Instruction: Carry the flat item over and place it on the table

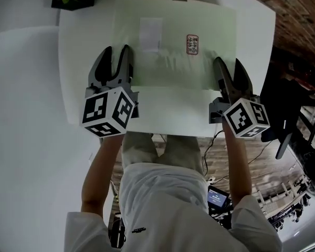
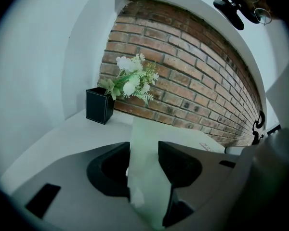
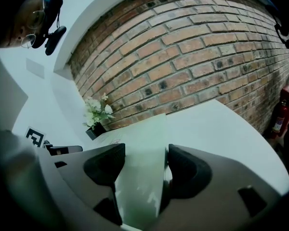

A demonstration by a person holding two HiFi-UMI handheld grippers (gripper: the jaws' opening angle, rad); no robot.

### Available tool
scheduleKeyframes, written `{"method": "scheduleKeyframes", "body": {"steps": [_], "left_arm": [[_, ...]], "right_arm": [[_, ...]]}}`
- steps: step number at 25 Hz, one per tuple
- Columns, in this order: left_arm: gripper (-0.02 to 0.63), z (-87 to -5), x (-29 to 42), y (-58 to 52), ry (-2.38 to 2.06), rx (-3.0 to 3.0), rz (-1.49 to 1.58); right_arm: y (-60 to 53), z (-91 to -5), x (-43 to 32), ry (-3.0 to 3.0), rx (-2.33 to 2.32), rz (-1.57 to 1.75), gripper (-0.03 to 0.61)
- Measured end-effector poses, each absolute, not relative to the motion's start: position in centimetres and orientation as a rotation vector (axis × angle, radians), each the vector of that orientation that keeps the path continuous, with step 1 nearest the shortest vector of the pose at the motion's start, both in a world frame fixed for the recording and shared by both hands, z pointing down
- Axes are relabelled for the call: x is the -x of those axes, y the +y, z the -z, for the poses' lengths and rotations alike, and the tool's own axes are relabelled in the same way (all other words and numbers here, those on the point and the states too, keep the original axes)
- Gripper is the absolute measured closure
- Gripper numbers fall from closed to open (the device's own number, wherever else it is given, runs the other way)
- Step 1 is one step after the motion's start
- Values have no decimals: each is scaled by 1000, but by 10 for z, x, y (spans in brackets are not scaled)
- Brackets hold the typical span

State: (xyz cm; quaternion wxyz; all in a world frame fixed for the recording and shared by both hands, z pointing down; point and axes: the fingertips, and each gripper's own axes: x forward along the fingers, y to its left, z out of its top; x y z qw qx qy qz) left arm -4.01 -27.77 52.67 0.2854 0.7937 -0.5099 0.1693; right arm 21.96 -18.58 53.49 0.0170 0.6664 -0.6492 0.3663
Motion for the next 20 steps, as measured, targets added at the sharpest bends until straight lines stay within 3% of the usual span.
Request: {"method": "scheduleKeyframes", "body": {"steps": [20], "left_arm": [[419,-575,26,-280,-1234,-2124,-485]], "right_arm": [[-183,-583,-226,-1941,-1987,-1224,281]]}}
